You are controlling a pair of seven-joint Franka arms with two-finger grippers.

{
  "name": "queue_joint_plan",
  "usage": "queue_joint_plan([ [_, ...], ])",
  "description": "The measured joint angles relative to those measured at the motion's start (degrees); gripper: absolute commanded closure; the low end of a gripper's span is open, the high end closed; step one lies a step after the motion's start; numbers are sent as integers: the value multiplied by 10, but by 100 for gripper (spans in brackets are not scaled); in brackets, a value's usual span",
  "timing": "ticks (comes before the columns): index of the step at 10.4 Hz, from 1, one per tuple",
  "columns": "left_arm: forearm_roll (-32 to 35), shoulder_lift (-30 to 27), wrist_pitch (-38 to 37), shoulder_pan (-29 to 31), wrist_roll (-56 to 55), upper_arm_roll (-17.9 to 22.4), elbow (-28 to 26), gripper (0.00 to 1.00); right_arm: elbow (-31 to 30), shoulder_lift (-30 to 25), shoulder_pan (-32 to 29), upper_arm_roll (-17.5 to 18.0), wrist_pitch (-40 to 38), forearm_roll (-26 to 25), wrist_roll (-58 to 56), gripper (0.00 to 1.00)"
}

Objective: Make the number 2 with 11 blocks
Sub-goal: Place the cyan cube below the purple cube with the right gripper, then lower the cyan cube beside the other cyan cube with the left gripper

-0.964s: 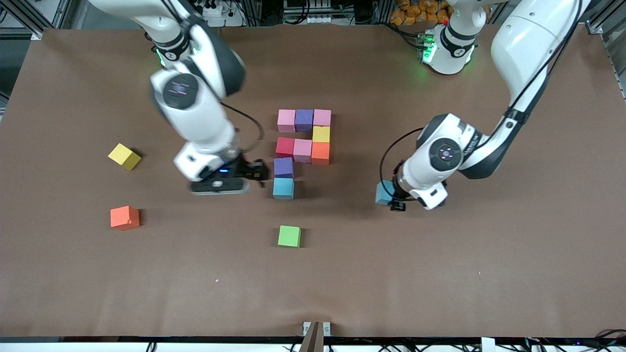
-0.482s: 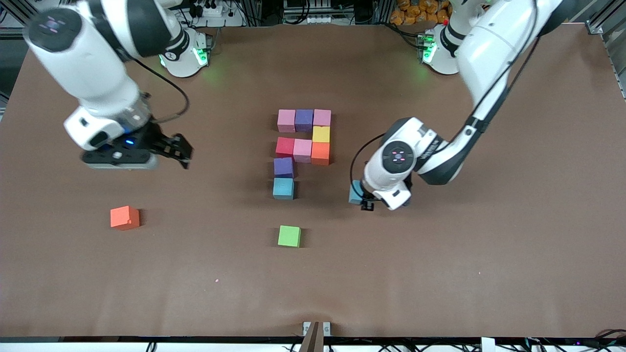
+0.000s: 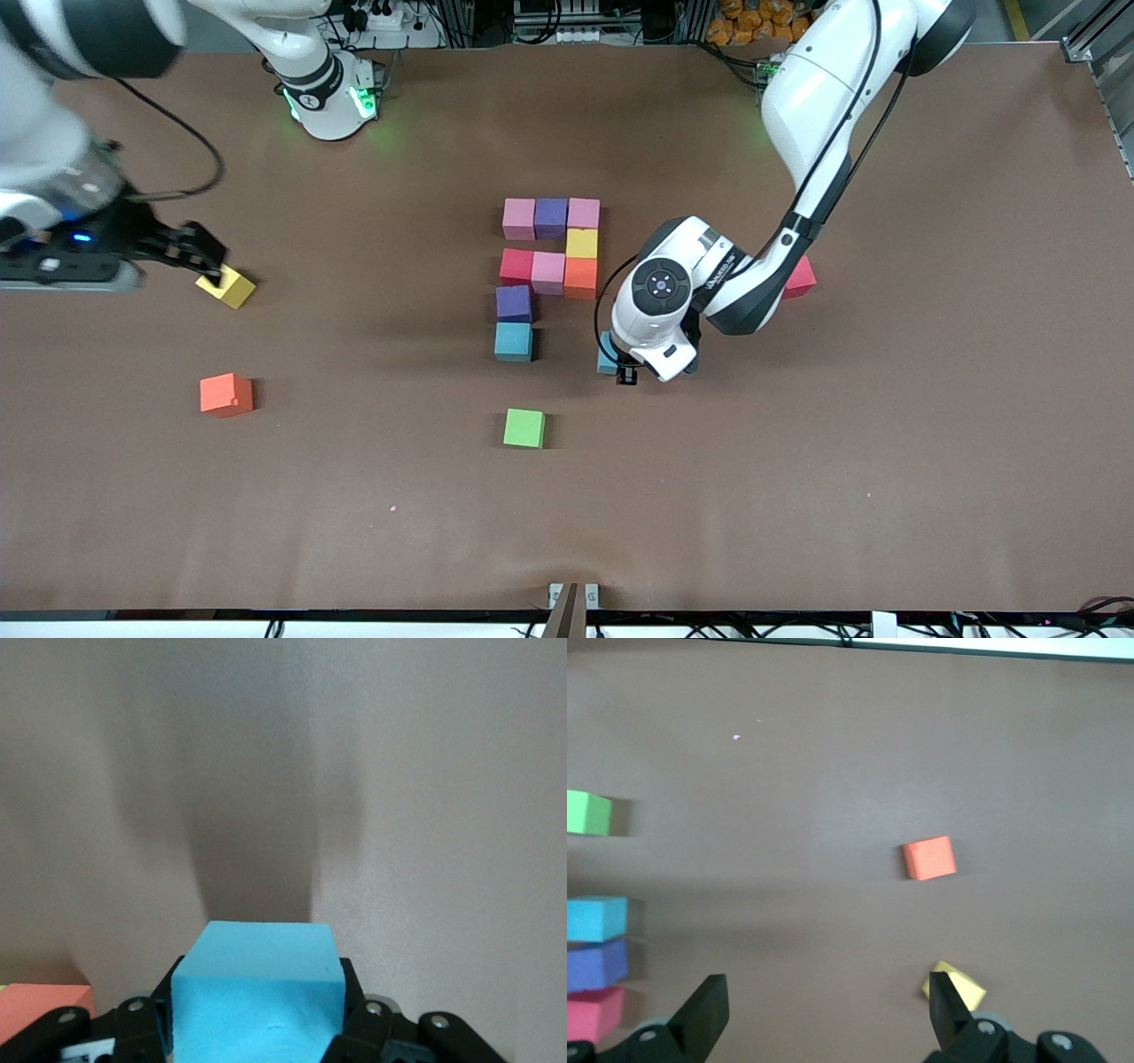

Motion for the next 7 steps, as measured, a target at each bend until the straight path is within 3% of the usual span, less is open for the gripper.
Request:
queue_joint_plan([
  [3, 0, 15, 0, -5, -2, 1, 26, 32, 4, 0, -75, -2, -30, 20, -131, 0],
  [7, 0, 38, -1, -25, -10, 1, 55, 32, 42, -3, -114, -3, -101, 32, -203, 0],
])
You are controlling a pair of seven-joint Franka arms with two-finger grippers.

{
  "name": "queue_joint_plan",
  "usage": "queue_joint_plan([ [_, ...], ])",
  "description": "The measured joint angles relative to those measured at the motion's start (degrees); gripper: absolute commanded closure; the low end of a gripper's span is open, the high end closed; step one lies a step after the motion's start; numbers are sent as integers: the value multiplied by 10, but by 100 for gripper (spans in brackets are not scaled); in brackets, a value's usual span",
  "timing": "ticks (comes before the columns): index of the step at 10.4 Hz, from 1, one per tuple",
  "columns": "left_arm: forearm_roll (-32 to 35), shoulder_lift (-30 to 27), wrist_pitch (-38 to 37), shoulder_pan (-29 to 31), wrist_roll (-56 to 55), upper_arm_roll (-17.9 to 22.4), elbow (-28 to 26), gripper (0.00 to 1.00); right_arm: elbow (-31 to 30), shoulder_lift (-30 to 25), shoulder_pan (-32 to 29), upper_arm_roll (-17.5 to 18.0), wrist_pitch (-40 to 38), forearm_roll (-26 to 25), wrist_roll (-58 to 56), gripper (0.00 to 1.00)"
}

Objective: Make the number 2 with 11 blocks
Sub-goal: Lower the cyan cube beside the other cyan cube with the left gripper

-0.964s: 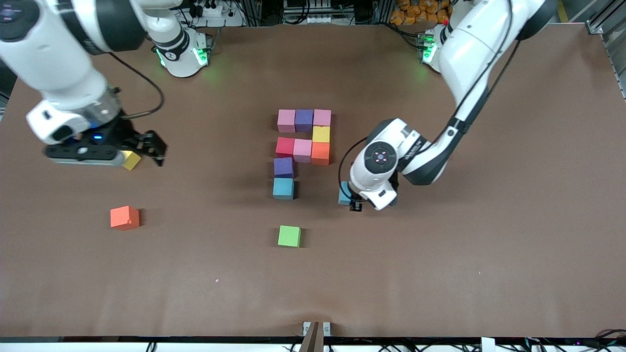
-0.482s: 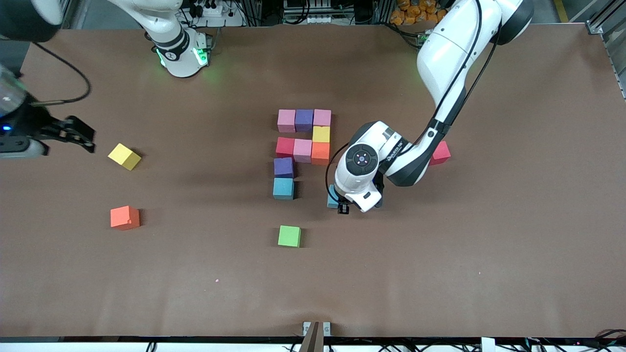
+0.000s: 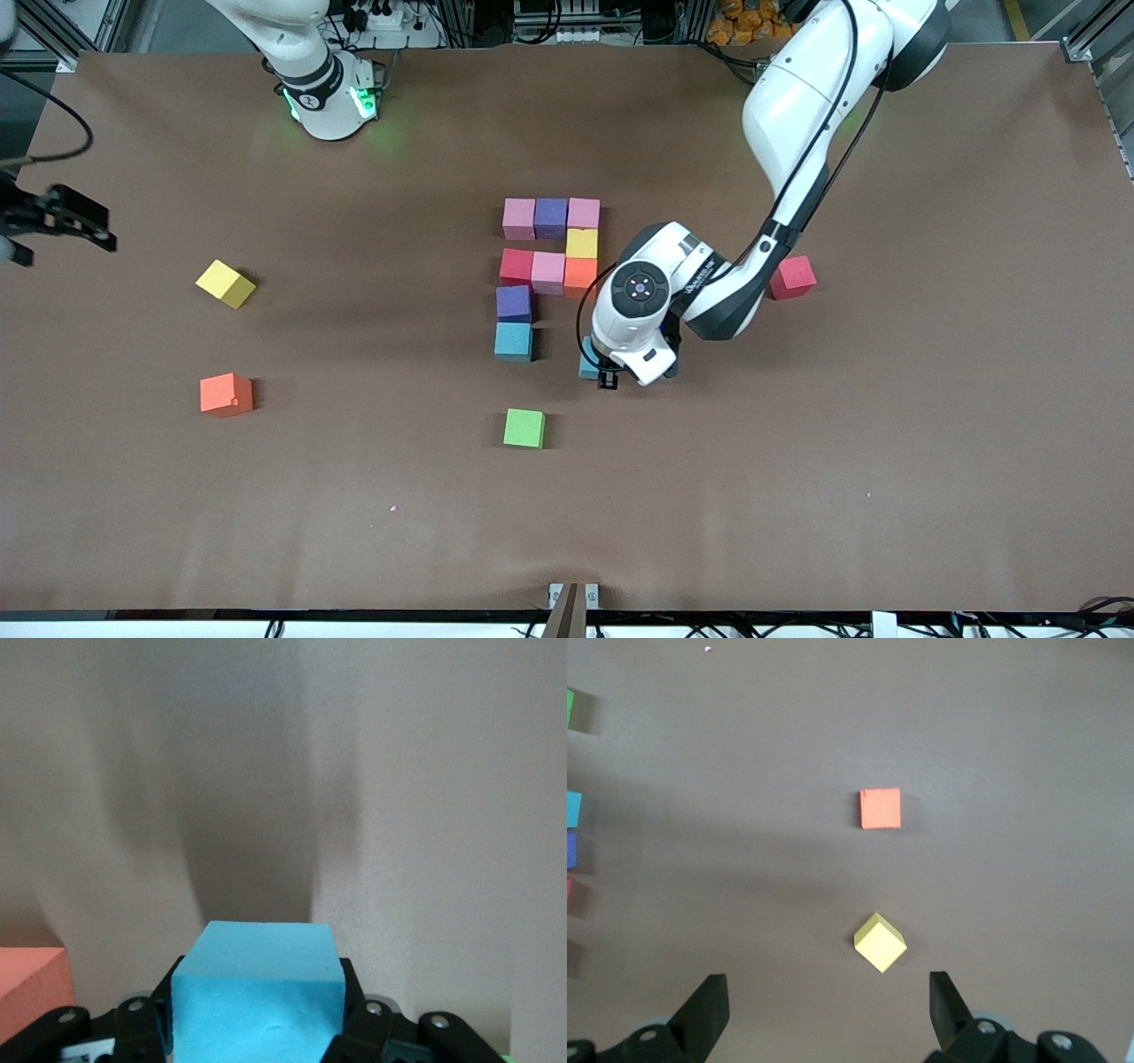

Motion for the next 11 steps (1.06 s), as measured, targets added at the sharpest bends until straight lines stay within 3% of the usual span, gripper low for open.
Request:
queue_joint_plan([
  [7, 0, 30, 6, -24, -14, 2, 27, 32, 33, 0, -15, -6, 17, 11, -6, 0],
  [11, 0, 42, 25, -51, -35, 24, 35, 32, 35, 0, -15, -6, 26, 21, -7, 0],
])
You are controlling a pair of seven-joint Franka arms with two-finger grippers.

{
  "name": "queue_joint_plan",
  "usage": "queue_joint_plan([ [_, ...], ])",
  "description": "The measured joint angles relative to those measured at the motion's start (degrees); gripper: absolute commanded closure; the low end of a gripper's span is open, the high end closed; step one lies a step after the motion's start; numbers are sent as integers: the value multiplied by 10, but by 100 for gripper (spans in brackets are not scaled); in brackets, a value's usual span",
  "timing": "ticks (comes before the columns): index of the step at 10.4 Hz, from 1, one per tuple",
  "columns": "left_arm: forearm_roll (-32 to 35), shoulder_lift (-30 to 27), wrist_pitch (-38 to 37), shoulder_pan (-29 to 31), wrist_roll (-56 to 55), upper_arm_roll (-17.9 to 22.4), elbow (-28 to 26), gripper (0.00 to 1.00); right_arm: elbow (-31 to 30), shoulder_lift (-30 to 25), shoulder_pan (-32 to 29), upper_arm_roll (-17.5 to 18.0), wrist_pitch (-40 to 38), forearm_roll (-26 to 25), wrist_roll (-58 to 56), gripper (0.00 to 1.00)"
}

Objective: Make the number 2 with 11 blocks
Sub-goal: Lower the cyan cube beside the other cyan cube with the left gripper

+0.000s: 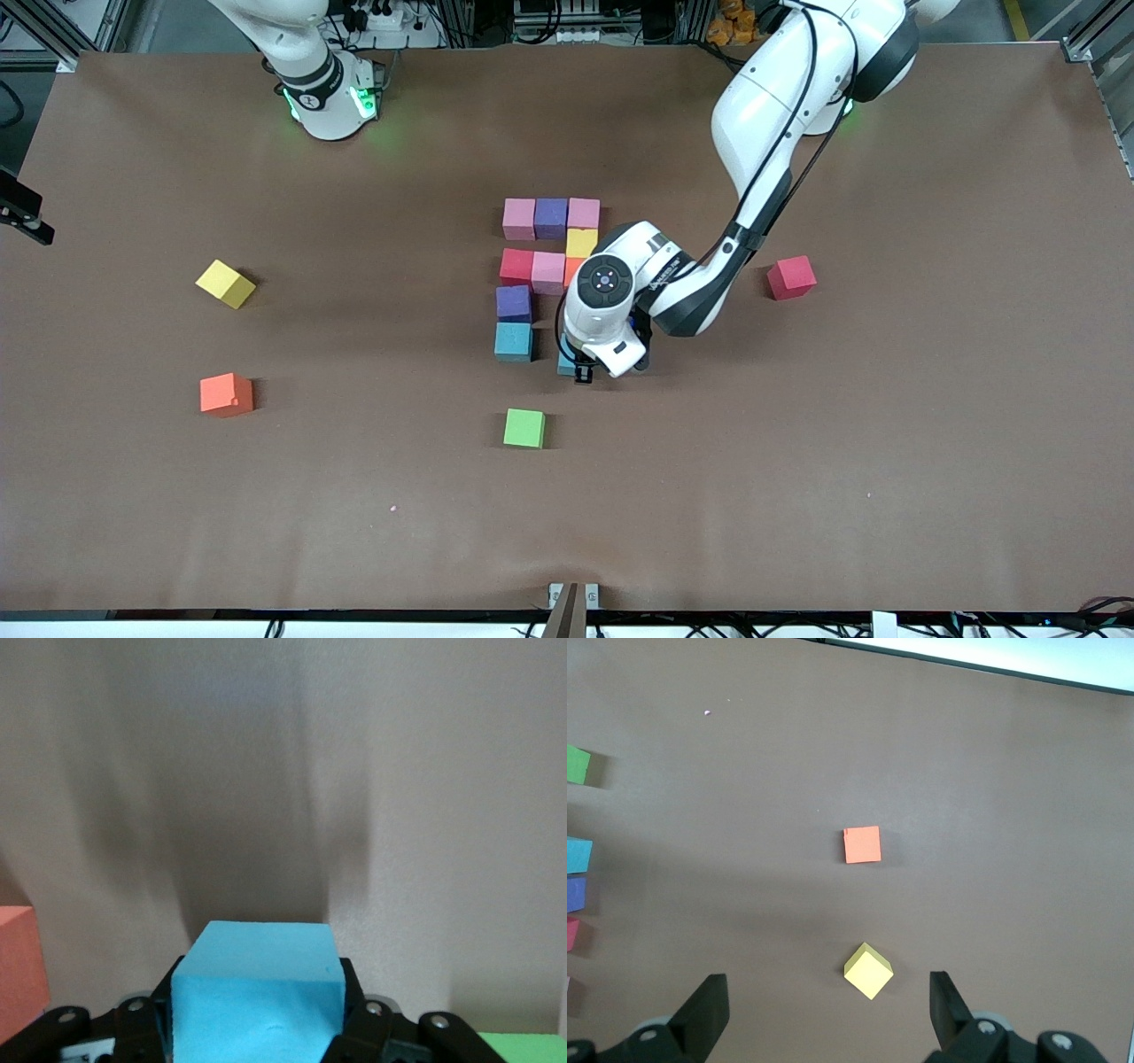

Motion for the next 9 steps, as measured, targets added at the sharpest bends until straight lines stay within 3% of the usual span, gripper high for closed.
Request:
queue_joint_plan([
  [9, 0, 16, 7, -20, -16, 1, 15, 32, 2, 0, 0, 5, -2, 7, -2, 0],
])
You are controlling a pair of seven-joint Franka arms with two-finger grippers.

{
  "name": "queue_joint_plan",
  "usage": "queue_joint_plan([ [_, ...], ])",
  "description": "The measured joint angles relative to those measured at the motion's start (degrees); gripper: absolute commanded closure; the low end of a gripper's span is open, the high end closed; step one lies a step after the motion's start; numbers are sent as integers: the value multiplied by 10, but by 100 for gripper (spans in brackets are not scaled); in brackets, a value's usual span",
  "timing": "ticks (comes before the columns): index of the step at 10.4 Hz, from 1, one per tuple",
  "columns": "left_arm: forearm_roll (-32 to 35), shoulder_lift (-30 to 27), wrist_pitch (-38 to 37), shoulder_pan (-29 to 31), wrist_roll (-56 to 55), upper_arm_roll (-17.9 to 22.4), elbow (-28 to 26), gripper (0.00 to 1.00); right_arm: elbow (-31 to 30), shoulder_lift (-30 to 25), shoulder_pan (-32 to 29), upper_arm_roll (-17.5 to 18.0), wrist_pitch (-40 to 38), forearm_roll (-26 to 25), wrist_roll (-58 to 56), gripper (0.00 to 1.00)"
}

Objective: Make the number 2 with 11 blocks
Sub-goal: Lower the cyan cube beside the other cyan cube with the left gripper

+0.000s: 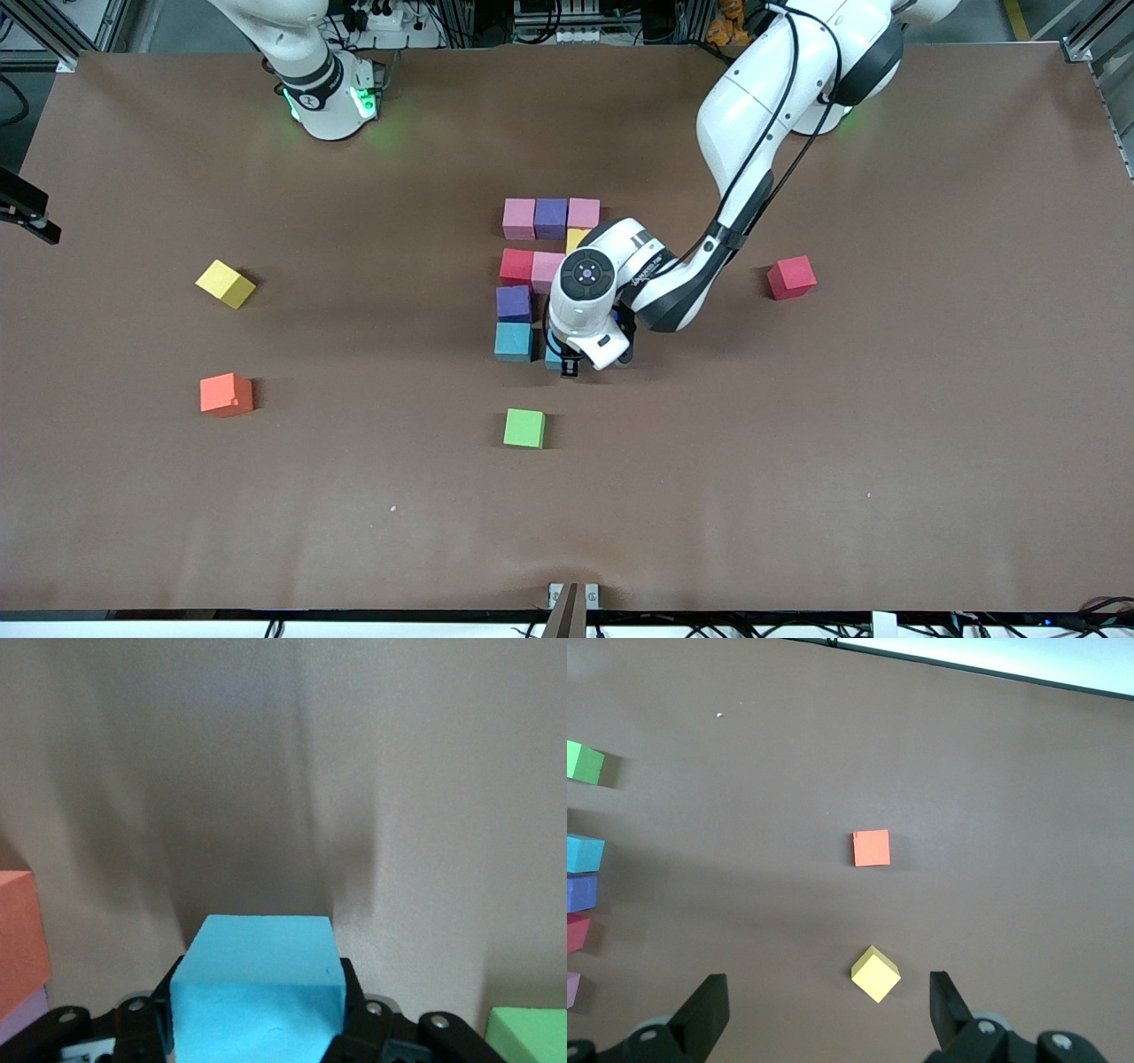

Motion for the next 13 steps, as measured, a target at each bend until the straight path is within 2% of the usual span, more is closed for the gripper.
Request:
queue_joint_plan([
  [13, 0, 8, 17, -16, -17, 0, 11, 32, 0, 0, 0, 0, 0, 0, 0, 0],
])
